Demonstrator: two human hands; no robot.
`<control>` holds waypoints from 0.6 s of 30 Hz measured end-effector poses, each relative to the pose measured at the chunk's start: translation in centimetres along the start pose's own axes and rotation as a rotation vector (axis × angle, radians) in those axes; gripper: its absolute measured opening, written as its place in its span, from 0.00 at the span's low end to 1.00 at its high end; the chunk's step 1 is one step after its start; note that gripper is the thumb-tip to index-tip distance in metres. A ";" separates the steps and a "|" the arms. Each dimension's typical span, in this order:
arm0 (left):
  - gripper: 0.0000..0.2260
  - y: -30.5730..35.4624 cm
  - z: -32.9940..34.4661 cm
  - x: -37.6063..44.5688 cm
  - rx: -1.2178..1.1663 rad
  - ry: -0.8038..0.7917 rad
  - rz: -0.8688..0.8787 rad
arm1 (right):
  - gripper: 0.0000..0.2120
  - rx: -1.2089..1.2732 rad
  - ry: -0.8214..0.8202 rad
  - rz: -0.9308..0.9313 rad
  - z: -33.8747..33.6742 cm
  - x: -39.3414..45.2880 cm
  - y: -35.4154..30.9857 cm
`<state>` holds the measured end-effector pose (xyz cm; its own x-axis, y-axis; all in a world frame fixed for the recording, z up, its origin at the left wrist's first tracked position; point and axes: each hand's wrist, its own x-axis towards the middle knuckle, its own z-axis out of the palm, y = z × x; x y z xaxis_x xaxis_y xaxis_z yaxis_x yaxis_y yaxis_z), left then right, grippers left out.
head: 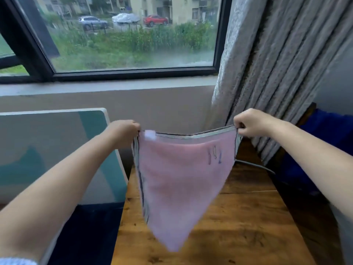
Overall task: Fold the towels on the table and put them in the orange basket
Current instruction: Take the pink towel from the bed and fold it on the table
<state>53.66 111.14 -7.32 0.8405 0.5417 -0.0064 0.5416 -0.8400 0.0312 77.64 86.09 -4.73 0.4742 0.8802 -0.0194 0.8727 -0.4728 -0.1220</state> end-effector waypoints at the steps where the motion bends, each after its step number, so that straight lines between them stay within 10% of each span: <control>1: 0.11 -0.2 0.1 0.1 -0.010 0.049 -0.033 | 0.02 0.028 0.076 0.015 0.6 0.1 -0.4; 4: 0.10 -2.4 1.1 0.3 0.059 0.218 -0.052 | 0.03 0.129 0.362 0.039 2.0 0.1 -0.6; 7: 0.11 -3.2 2.3 -0.1 0.243 0.031 0.026 | 0.05 0.017 0.156 0.007 3.6 0.0 -1.1; 18: 0.18 -2.6 3.4 -0.1 0.219 0.181 0.097 | 0.13 -0.144 0.225 0.055 4.7 0.3 -0.4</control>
<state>52.19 113.16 -10.85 0.8832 0.4389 0.1651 0.4654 -0.8637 -0.1933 76.86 86.75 -9.39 0.5214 0.8294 0.2006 0.8447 -0.5350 0.0163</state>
